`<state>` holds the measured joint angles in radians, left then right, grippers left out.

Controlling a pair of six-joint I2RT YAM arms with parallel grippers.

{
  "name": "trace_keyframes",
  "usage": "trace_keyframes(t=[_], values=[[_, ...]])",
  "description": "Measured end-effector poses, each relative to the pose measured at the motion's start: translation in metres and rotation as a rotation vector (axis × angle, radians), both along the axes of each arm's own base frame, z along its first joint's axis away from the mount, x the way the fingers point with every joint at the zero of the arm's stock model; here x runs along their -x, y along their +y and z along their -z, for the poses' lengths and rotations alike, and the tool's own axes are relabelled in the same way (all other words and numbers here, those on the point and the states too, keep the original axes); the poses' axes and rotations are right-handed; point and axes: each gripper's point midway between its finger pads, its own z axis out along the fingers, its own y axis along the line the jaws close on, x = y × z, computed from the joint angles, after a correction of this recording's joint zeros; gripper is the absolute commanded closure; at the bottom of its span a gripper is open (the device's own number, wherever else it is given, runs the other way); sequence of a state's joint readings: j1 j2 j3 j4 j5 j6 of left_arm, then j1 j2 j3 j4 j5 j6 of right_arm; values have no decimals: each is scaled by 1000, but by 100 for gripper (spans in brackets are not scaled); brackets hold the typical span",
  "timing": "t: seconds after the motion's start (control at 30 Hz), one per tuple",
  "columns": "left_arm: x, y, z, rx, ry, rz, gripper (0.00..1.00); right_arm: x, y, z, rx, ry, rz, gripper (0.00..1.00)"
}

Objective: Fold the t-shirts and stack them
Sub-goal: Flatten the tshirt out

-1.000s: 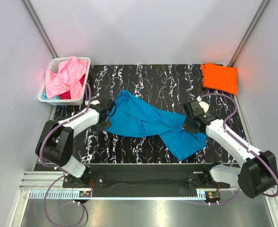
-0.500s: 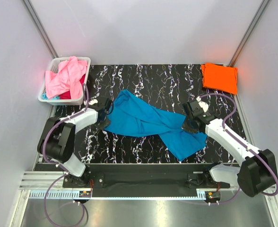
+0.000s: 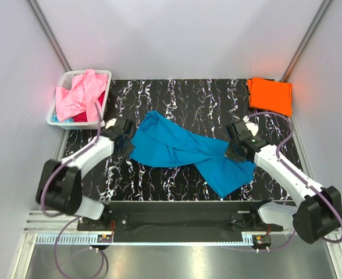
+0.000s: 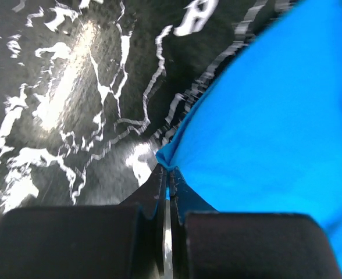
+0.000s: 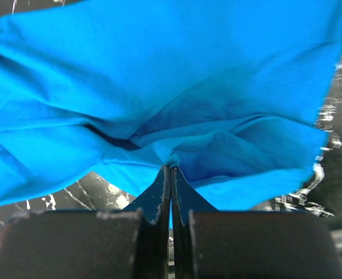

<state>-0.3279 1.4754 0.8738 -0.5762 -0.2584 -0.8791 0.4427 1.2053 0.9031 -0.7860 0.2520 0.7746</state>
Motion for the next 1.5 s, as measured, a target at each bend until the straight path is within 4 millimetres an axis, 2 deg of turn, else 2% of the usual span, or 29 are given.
trace_keyframes(t=[0.1, 0.27, 0.37, 0.53, 0.63, 0.7, 0.87, 0.93, 1.0, 1.1, 1.27, 1.4, 1.5], values=[[-2, -1, -38, 31, -96, 15, 100, -1, -8, -17, 26, -30, 18, 100], [-16, -5, -126, 79, -306, 45, 100, -7, -18, -62, 41, -140, 53, 100], [-16, -4, -168, 99, -405, 63, 100, -7, -23, -87, 39, -197, 65, 100], [-7, -8, -211, 120, -492, 148, 100, -2, -29, -119, 42, -254, 51, 100], [-3, -12, -234, 115, -534, 220, 100, 3, -34, -147, 47, -308, 20, 100], [-2, -12, -249, 105, -567, 258, 100, 4, -37, -174, 50, -372, -1, 100], [-1, -15, -305, 94, -692, 338, 100, 8, -49, -264, 69, -584, -44, 100], [1, -17, -328, 98, -747, 362, 100, 10, -53, -288, 77, -644, -51, 100], [5, -17, -353, 98, -807, 383, 100, 12, -56, -303, 87, -684, -61, 100], [12, -16, -369, 93, -853, 400, 100, 17, -60, -310, 104, -703, -76, 100], [25, -12, -376, 92, -875, 412, 100, 21, -55, -302, 100, -685, -116, 100], [32, -2, -365, 89, -849, 348, 100, 15, -44, -272, 86, -626, -161, 100], [33, 12, -343, 60, -782, 250, 100, -2, -16, -231, 31, -528, -233, 100]])
